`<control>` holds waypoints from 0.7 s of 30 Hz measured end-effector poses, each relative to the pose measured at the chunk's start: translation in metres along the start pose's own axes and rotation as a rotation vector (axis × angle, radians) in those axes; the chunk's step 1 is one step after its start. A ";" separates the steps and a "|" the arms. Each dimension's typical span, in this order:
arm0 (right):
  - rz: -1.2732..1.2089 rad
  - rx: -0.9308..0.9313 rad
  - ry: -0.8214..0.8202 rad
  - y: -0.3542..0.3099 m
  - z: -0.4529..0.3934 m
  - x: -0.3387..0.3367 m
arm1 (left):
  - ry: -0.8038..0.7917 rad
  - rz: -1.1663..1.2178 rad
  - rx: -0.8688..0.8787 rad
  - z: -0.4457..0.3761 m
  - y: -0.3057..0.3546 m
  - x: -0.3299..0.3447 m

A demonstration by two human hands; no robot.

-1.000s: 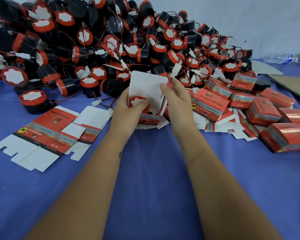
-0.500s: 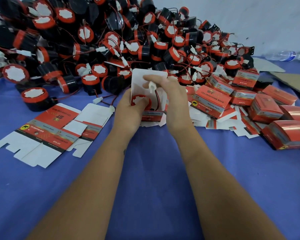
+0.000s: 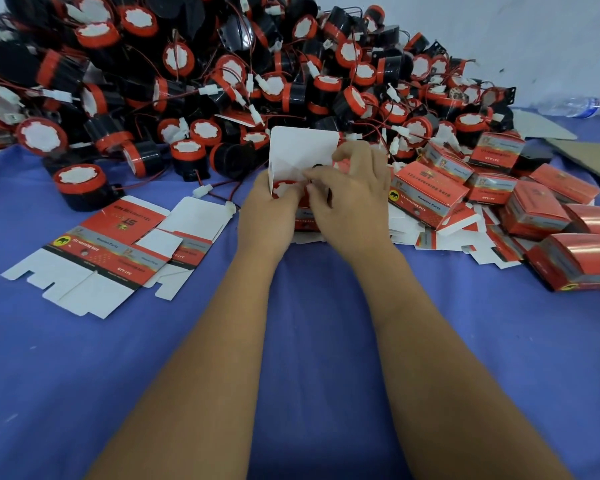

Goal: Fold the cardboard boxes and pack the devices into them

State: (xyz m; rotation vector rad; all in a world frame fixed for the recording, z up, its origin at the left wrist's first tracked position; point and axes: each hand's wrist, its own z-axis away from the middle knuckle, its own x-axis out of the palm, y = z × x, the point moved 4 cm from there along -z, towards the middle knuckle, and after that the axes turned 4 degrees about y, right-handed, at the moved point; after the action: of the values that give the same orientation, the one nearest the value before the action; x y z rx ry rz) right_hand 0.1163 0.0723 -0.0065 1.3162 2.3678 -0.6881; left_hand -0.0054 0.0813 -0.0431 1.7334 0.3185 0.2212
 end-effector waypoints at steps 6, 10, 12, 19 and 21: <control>-0.225 0.148 -0.050 0.008 0.001 0.007 | 0.045 0.014 0.022 -0.001 0.000 -0.003; -0.397 0.213 -0.052 0.007 -0.004 0.004 | 0.113 0.039 0.086 -0.001 0.006 -0.004; -0.409 0.195 -0.080 0.004 -0.003 0.004 | 0.098 0.067 0.067 0.000 0.007 -0.002; -0.651 0.496 -0.237 0.005 0.007 0.011 | -0.025 0.448 -0.161 0.001 0.007 0.005; -0.630 0.523 -0.272 0.008 0.007 0.012 | -0.052 0.515 -0.188 -0.001 0.006 0.004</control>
State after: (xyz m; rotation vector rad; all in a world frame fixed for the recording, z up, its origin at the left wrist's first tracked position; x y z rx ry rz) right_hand 0.1173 0.0808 -0.0202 0.5353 2.4458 -1.6367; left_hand -0.0014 0.0825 -0.0373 1.6045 -0.1901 0.5599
